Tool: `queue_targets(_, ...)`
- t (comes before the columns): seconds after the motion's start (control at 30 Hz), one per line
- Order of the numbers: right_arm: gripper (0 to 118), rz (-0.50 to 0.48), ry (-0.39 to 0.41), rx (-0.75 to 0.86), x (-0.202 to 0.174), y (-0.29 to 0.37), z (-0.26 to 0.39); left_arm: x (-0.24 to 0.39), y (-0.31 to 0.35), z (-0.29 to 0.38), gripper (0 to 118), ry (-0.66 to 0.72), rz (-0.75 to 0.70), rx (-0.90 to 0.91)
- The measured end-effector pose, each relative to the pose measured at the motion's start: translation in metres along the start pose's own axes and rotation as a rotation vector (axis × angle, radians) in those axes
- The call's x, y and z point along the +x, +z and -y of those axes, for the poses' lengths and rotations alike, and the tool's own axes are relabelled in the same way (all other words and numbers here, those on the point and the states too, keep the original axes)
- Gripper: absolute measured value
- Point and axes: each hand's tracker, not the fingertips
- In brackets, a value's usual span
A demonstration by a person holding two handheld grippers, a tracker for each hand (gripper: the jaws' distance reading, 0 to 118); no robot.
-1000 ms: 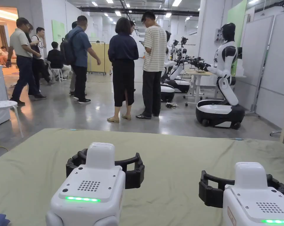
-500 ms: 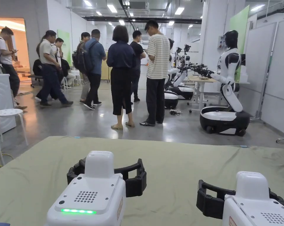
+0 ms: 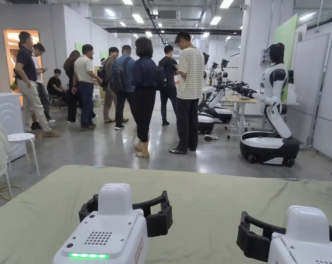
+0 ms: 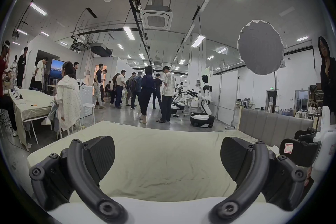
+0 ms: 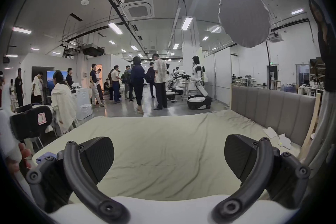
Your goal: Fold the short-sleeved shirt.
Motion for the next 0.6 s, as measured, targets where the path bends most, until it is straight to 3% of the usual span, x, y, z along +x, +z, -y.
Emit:
queue_targets(0.3, 118, -0.001, 0.055, 0.019, -0.0028, -0.0018, 0.0011, -0.0066, -0.0019, 0.0025, 114, 0.027, -0.021, -0.021)
queue_targets(0.5, 118, -0.021, 0.042, 0.004, -0.0012, -0.0036, 0.0020, -0.0059, -0.0008, 0.0007, 114, 0.005, -0.022, -0.013)
queue_targets(0.6, 118, -0.077, 0.021, -0.026, 0.0010, -0.0039, 0.0015, -0.0073, 0.0003, -0.0011, 114, 0.013, -0.013, -0.004)
